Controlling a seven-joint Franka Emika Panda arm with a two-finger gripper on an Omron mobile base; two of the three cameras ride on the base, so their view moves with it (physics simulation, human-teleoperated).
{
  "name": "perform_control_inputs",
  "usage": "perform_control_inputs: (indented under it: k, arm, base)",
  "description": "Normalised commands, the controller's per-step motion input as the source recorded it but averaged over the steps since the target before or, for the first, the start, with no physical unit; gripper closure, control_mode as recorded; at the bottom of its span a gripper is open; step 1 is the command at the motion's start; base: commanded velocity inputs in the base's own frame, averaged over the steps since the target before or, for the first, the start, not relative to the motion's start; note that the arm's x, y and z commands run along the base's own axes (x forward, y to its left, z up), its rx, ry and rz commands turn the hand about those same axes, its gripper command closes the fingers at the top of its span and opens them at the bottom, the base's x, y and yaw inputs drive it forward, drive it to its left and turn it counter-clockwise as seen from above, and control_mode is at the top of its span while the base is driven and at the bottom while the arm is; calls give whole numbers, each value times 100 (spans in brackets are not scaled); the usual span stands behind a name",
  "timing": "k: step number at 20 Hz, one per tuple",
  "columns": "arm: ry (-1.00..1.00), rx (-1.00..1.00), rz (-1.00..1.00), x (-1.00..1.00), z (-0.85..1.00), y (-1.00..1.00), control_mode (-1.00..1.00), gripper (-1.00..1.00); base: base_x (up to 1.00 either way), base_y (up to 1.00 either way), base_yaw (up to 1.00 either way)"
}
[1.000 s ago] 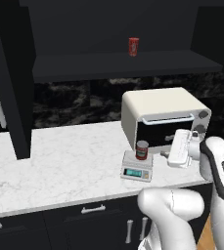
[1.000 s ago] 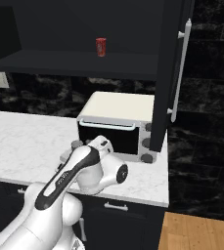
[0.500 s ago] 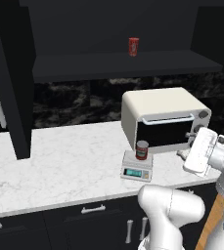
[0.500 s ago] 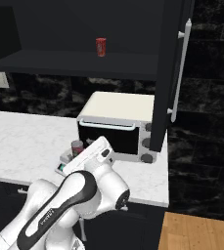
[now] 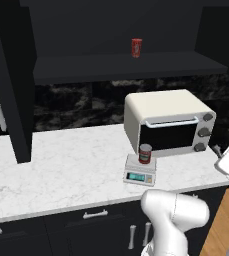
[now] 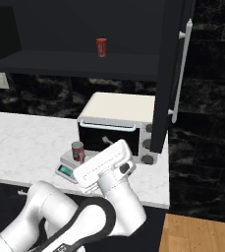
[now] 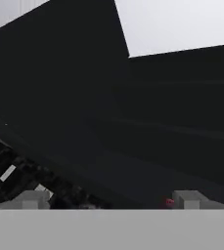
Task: Pick the canned food and place it on the digital scale for weighing, and close the cabinet.
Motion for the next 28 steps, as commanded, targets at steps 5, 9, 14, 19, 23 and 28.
perform_control_inputs:
  k: [5, 9, 14, 19, 23, 28]
  arm:
    - [-29, 18, 0, -22, 59, -100, -100, -100]
    - [-13, 22, 0, -1, 25, -95, -100, -100]
    - [0, 23, 1, 1, 0, -96, -100, -100]
    - [2, 21, 2, 21, 7, -94, -100, -100]
    - [-1, 14, 4, 0, 86, -76, -100, -100]
    - [-5, 1, 7, -1, 98, -22, -100, -100]
  base:
    - [0, 0, 0]
    - [0, 0, 0]
    - [0, 0, 0]
    - [0, 0, 0]
    - [0, 0, 0]
    - [0, 0, 0]
